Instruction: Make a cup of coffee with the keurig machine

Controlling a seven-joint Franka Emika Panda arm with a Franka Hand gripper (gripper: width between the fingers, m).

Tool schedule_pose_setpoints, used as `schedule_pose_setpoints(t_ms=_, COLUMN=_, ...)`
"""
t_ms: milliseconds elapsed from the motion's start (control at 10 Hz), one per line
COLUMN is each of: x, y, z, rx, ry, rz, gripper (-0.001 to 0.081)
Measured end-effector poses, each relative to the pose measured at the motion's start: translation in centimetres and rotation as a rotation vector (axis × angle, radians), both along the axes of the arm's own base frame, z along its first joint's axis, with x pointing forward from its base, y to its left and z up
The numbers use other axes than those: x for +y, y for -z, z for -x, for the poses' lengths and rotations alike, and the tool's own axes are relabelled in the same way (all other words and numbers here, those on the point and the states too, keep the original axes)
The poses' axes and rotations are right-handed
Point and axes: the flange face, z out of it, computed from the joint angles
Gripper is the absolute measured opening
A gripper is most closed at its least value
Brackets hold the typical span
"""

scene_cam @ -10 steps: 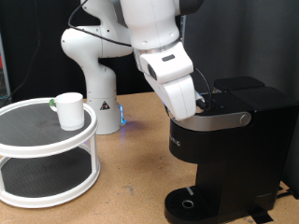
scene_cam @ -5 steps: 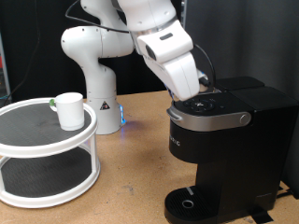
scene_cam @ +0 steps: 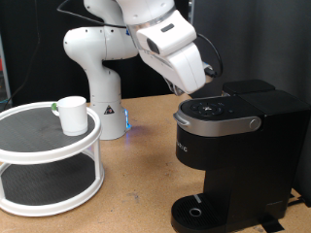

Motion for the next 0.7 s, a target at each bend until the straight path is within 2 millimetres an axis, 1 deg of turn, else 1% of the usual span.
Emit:
schedule_pose_setpoints(t_ms=200, x=-1.8, y=-0.2, z=2.0, rx=0.000, ry=-0.098, rz=-0.028, gripper=0.0002)
schedule_pose_setpoints(t_ms=400, x=-3.3, y=-0.8, z=3.8, rx=-0.002, ry=-0.128, rz=-0.043, gripper=0.0002)
schedule_pose_setpoints(t_ms=500, x=-3.3, y=-1.1, z=4.4, rx=-0.002, ry=-0.129, rz=-0.045, gripper=0.0002)
schedule_pose_setpoints(t_ms=700, x=-3.3, y=-0.8, z=4.3, rx=-0.011, ry=-0.087, rz=-0.079, gripper=0.0002)
